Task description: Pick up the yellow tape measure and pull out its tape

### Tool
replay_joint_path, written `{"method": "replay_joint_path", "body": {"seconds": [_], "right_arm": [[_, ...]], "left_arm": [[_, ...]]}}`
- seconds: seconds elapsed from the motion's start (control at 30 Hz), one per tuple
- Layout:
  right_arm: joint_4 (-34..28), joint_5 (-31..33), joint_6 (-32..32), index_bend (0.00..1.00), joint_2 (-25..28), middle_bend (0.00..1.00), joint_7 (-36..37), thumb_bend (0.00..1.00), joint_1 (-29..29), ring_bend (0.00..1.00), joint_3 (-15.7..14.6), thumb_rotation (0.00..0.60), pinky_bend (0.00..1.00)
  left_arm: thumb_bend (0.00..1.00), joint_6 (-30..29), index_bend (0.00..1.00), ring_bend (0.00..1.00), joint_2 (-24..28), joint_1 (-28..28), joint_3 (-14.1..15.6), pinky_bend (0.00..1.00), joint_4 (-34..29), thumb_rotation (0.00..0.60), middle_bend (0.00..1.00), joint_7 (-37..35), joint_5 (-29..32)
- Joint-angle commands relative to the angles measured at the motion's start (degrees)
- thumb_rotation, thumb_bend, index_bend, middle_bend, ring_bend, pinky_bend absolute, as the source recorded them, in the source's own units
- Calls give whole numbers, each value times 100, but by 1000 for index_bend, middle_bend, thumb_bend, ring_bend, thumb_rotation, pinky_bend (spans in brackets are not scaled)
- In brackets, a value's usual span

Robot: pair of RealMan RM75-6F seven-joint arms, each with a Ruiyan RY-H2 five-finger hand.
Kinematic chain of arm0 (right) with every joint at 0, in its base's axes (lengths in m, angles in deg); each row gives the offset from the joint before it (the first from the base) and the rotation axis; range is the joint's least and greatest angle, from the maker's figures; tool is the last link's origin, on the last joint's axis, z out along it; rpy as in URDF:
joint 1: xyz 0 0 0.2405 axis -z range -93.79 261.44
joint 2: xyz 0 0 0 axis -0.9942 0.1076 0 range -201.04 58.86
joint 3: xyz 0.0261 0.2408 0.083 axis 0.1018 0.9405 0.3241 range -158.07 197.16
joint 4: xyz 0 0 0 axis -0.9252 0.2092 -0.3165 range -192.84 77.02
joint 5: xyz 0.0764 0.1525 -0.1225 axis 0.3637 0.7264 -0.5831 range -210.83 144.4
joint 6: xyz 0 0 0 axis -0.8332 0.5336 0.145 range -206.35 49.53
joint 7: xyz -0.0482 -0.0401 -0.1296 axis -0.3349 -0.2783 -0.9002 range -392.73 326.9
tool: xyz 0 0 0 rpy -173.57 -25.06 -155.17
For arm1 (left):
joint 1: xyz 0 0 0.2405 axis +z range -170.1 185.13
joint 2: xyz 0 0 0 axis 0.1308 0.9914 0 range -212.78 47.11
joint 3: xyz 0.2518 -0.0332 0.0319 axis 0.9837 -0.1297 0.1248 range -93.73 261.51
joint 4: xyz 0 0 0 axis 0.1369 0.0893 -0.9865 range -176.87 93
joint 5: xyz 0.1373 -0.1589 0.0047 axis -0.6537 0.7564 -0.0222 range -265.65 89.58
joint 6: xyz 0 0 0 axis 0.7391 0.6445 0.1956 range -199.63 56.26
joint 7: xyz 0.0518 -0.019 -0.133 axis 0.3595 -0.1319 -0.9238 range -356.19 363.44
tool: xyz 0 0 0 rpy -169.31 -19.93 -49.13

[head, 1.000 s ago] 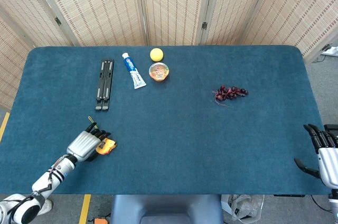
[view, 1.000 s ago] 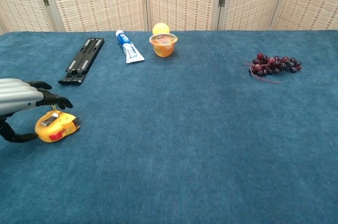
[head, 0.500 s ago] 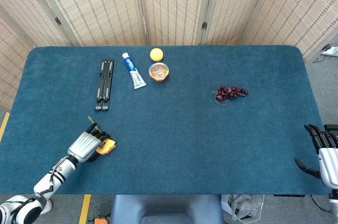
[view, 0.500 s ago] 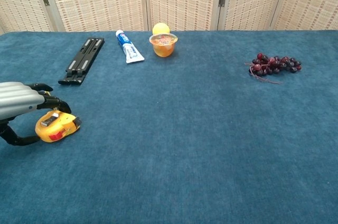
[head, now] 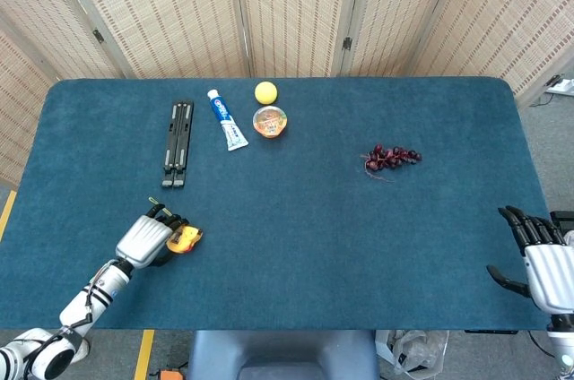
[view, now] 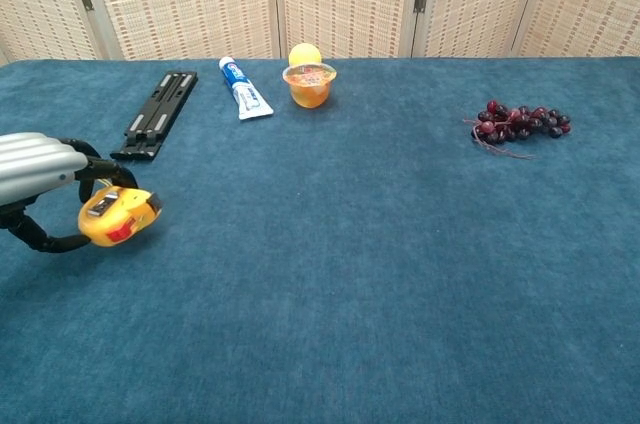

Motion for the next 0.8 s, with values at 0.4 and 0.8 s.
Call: {"method": "replay_joint_path", "body": {"seconds": [0.4,0.8], "right_arm": [[-750,-470,-1385,243,141,155,742,231,-1487,183,510,600,155],[-877,349,-2728,388,-411,176,1311,231,-2870,205,1154,600,161]], "left_arm": [[402,-379,450,425,976,-216,-645,188,-1406,600,457,20,46],[408,-214,450,425,1360,-550,-1088,189,-2477,600,457,881,644]]}}
